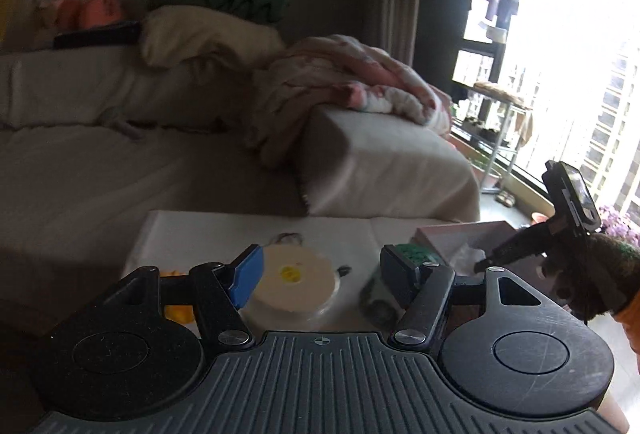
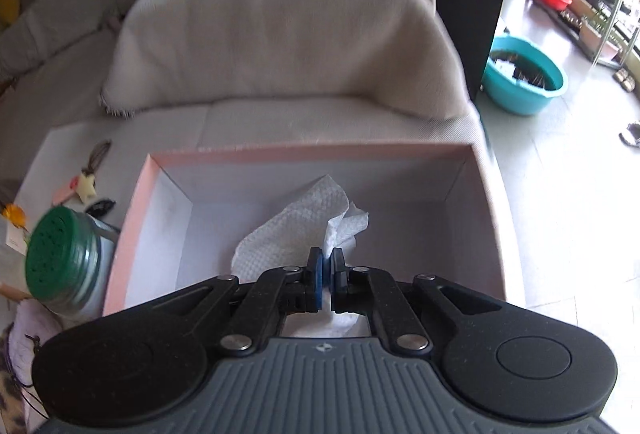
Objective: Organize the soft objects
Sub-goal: 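Lower the white tissue into the pink box and open the right tool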
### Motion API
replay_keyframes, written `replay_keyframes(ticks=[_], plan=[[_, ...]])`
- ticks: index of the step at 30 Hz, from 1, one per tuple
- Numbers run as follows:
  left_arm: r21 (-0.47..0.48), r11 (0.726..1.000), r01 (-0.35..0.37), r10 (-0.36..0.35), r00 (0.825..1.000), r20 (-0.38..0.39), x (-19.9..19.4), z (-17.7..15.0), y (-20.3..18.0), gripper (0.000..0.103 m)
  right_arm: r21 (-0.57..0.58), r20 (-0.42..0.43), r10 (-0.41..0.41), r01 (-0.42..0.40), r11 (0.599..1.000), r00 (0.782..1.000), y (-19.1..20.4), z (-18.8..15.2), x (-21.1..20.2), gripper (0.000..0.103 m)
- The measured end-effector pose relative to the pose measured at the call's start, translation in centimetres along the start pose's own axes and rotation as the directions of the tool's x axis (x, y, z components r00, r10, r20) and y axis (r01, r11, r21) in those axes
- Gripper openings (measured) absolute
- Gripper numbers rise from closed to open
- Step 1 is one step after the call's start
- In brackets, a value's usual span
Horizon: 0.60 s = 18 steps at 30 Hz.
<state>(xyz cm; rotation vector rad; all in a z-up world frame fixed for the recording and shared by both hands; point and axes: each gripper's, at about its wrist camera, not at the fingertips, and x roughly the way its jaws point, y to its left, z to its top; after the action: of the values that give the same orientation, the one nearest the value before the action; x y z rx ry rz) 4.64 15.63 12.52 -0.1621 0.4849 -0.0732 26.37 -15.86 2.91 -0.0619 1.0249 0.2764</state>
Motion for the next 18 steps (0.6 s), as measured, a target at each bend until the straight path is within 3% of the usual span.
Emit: replay_keyframes(ticks=[3, 5, 8, 14, 18], plan=[[-0.021, 1.0, 0.003, -0.004, 0.999, -0.049, -0.6, -1.9, 1.8, 0.069, -0.011, -0.018, -0.017, 0.017, 1.0, 1.0, 0.6, -0.2, 0.8, 0.012], [-0.008, 1.0, 0.025, -0.026, 0.996, -0.088, -0.3, -3.1, 2.0, 0.069, 0.007, -0.004, 0.015, -0.015, 1.0, 1.0, 0.4, -0.2, 0.1, 0.031], [0.006, 0.998, 0.058, -0.057, 0.991, -0.125, -0.3, -4.8, 1.8, 0.07, 0.002, 0.052, 0.032, -0.033, 0.999, 0.998, 0.3, -0.1, -2.7, 0.053], [-0.016, 0.994, 0.105, -0.107, 0.986, -0.131, -1.1, -6.9, 2.7, 0.07, -0.058, 0.205, -0.028, 0.04, 0.998, 0.978, 1.6, -0.9, -9.0, 0.057], [-0.05, 0.996, 0.067, -0.071, 0.993, -0.09, -1.0, -6.7, 4.4, 0.07, -0.063, 0.352, -0.049, 0.076, 0.995, 0.935, 3.2, -1.9, -12.9, 0.058]])
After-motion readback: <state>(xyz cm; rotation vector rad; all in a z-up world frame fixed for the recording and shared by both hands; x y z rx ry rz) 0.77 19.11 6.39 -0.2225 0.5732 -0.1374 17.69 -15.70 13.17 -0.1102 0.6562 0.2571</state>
